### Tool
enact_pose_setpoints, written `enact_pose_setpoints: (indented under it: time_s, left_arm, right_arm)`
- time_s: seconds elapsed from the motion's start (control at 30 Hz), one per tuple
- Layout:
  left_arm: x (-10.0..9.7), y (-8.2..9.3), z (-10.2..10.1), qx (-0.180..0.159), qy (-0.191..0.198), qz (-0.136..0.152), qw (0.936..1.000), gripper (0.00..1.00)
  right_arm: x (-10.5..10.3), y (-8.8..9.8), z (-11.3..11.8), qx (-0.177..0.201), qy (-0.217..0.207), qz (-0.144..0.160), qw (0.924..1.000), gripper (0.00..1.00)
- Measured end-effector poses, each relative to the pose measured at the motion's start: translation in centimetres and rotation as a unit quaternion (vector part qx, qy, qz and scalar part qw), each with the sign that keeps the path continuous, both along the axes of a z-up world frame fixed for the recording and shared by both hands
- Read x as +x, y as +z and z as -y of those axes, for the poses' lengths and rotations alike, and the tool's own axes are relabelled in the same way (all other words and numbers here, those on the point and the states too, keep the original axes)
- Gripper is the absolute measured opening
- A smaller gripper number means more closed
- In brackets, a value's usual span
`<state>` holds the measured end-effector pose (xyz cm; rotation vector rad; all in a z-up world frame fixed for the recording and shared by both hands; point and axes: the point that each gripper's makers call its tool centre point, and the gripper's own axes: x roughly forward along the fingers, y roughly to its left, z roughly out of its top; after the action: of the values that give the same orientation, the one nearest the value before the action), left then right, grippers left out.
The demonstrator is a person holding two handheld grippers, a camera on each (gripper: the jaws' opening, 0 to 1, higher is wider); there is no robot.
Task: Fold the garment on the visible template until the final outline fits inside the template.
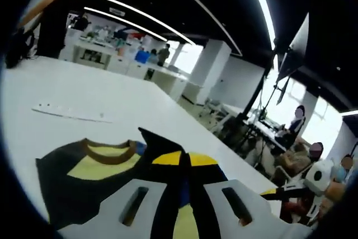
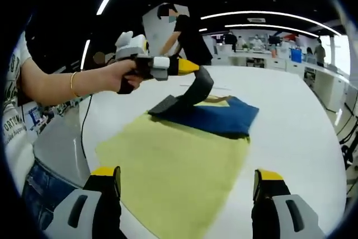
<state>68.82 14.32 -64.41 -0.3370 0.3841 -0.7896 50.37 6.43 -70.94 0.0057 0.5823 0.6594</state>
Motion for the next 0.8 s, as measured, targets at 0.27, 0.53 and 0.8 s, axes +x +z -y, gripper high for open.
enact_pose_setpoints:
  time_s: [0.27, 0.53, 0.8]
  left_arm:
    - [-0.9, -1.1, 2.1, 0.002, -0.036, -0.007, 0.9993, 0.0]
    - [-1.1, -1.7, 3.8, 0.002, -0.055, -0.015, 0.9984, 0.0]
    - [-0.9, -1.9, 5.3, -0.002, -0.062, -0.023, 0.9978, 0.0]
  right_arm:
    - [0.1, -0.2, 0.3, 0.0, -0.006, -0.001, 1.0, 0.98]
    - [0.0, -0.4, 0.4, -0.001, -0.007, -0.003, 1.0, 0.98]
    - [0.1, -0.6, 0.7, 0.0, -0.014, -0.006, 0.9999, 0.98]
